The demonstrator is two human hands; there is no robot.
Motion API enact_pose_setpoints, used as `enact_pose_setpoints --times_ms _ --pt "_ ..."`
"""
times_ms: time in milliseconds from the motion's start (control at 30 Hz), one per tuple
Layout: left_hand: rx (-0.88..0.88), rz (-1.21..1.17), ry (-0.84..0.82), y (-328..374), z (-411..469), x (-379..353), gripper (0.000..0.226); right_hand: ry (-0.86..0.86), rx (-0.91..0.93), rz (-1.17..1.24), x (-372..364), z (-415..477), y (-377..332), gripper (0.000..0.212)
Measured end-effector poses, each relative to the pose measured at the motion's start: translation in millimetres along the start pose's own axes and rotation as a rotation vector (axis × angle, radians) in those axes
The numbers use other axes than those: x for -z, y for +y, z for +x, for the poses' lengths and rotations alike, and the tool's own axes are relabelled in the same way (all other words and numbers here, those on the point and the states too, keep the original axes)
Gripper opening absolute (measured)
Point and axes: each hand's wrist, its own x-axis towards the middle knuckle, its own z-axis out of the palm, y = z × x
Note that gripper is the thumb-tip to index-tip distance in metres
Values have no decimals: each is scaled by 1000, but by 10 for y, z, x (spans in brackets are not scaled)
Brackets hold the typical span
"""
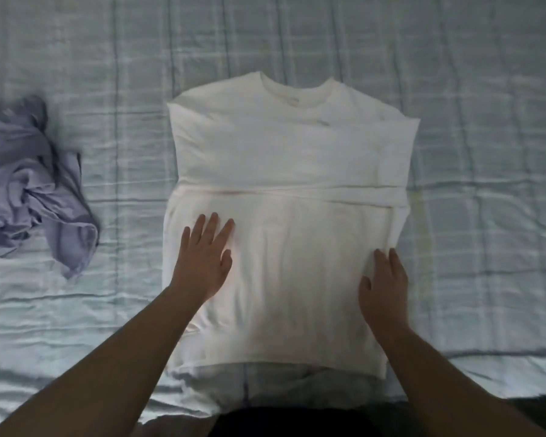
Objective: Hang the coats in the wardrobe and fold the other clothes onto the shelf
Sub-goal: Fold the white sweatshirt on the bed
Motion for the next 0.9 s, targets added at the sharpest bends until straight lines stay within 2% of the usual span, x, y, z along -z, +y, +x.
enact_pose_setpoints --times_ms 133,267,367,433,467,533,600,633,733,800,900 --pt "104 -33 13 -162 -557 -202 61 -32 -57 59 -76 -386 118 62" --pt "308 -166 46 -268 -1182 -378 69 -13 -120 185 -100 -710 265 70" --pt "587 -451 112 -238 -1534 -418 74 16 -255 415 -74 -982 322 68" --pt "816 -733 106 -181 -1638 -389 65 -30 -393 451 -47 -1084 370 59" --pt "871 -816 59 -168 -1672 -374 56 -76 -445 422 -35 -1100 406 55" --pt "844 -802 -59 -164 -1734 -338 38 -165 -499 357 -20 -1111 495 48" --pt "819 -839 -77 -169 -1788 -293 32 -220 -526 357 22 -1093 552 40" --pt "822 -935 -70 -172 -1833 -258 31 -227 -533 394 53 -1101 581 38" --pt "830 -1322 -48 -182 -2010 -110 33 -276 -564 679 238 -1189 631 31" --pt "811 -1384 -55 -157 -2157 12 33 -318 -591 900 443 -1306 620 25" --pt "786 -1445 -48 -63 -2353 171 27 -315 -612 1089 790 -1491 642 24"
